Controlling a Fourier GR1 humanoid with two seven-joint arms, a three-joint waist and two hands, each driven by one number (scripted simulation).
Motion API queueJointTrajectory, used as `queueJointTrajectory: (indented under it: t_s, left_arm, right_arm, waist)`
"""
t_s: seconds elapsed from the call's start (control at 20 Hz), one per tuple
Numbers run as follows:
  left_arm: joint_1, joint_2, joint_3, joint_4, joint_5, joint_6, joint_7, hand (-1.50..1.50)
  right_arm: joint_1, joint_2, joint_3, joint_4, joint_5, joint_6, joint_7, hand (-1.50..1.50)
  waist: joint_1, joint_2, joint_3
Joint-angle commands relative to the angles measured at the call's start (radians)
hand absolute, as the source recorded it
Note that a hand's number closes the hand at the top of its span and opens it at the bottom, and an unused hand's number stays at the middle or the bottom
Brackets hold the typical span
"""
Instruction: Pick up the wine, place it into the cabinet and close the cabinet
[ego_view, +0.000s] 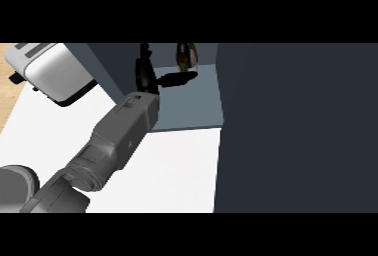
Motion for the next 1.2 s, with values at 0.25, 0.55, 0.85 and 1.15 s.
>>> queueJointTrajectory:
  t_s: [0.25, 0.55, 0.85, 1.15]
  left_arm:
    - [-0.015, 0.046, 0.008, -0.013, -0.030, -0.115, -0.046, -1.50]
    - [0.008, -0.005, 0.044, -0.082, -0.018, -0.173, -0.125, -1.50]
    - [0.083, 0.003, 0.052, -0.185, -0.025, -0.245, -0.176, -1.50]
    - [0.158, -0.001, 0.032, -0.351, -0.041, -0.233, -0.121, -1.50]
  right_arm:
    - [0.033, 0.021, 0.054, -0.148, -0.059, -0.026, 0.073, -1.50]
    - [0.031, -0.011, -0.049, -0.127, -0.127, 0.001, 0.038, -1.50]
    - [0.054, -0.005, -0.002, -0.206, -0.100, -0.032, 0.122, -1.50]
    - [0.138, 0.007, 0.031, -0.201, -0.058, -0.014, 0.034, -1.50]
  waist:
    - [0.021, -0.004, -0.002]
    - [0.039, -0.008, -0.001]
    - [0.062, -0.021, -0.001]
    - [0.074, -0.028, 0.000]
